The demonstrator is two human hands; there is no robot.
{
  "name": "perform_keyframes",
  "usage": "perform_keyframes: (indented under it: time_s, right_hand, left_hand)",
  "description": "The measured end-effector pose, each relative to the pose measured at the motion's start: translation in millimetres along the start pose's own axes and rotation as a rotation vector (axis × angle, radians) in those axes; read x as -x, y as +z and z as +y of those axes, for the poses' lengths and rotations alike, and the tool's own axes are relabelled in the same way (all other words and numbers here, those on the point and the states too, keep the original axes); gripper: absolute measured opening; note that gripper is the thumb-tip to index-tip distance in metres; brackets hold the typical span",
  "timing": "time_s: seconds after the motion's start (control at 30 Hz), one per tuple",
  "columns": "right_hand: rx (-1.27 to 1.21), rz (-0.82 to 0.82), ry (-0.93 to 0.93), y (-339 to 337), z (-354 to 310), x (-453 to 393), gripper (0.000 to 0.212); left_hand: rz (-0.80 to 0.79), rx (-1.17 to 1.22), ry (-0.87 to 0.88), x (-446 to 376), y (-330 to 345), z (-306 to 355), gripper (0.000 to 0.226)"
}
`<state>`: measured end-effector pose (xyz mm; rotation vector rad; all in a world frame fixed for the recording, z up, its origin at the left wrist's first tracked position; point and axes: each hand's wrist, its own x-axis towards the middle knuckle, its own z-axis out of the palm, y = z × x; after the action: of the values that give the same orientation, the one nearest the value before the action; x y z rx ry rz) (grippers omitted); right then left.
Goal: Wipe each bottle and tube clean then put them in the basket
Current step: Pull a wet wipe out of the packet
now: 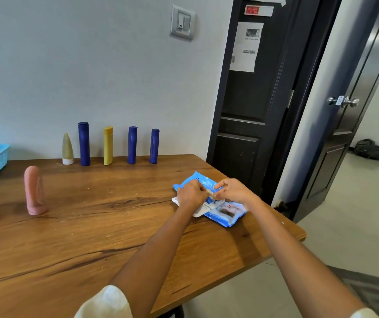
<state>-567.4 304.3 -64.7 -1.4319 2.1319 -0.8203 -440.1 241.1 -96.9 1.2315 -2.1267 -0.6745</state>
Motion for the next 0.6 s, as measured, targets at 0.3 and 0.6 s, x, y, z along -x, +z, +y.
perform_keyframes:
  time_s: [0.3, 0.6]
  right_hand:
    - [-0.101, 0.051, 0.072, 13, 3, 4, 0.028]
    - [0.042, 0.010, -0.090, 13, 14, 8, 0.017]
  left_hand:
    - [-0.074, 0.376, -0.117, -7, -8, -4, 0.016]
    - [0.053, 0.729, -0.340, -15, -10, -3, 0.022]
